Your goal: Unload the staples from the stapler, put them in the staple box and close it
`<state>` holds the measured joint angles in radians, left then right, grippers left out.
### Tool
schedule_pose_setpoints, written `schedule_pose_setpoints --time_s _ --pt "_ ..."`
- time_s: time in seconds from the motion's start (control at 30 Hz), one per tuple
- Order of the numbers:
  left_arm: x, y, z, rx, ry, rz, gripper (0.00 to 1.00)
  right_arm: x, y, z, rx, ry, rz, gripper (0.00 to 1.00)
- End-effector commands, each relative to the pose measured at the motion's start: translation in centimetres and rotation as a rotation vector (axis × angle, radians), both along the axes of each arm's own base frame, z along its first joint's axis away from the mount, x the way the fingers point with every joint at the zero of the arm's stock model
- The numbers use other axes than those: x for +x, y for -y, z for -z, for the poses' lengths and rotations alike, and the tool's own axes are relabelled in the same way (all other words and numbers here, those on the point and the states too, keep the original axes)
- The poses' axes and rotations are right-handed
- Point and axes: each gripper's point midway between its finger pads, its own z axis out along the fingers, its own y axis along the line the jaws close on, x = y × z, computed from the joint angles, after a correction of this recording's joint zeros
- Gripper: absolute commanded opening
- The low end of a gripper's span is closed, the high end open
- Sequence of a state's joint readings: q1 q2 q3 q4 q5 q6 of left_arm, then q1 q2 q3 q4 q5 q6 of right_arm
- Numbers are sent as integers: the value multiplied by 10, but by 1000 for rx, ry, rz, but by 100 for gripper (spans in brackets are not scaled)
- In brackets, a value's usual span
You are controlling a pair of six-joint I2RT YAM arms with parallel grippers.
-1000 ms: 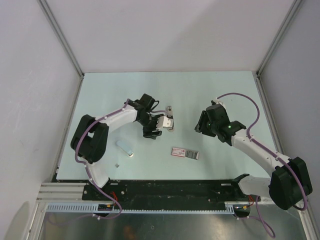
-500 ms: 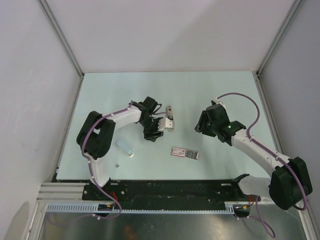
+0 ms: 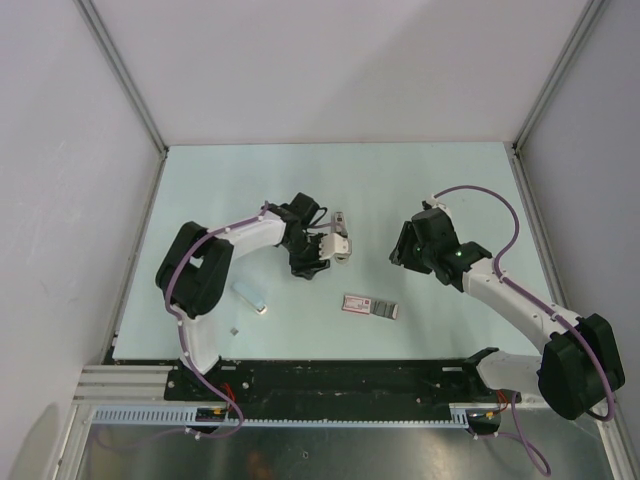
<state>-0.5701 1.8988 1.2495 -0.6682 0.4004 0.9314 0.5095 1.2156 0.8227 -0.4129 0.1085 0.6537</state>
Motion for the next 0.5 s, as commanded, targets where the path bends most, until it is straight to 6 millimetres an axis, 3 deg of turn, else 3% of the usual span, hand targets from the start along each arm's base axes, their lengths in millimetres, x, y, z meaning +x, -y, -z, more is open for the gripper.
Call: schedule_pose_setpoints --time_s 0.0,0.47 --pt "0 7 3 2 -11 -9 47 4 -1 -4 -3 29 6 51" --pt "-5 15 1 -20 -19 -3 21 4 -2 -4 2 31 4 50"
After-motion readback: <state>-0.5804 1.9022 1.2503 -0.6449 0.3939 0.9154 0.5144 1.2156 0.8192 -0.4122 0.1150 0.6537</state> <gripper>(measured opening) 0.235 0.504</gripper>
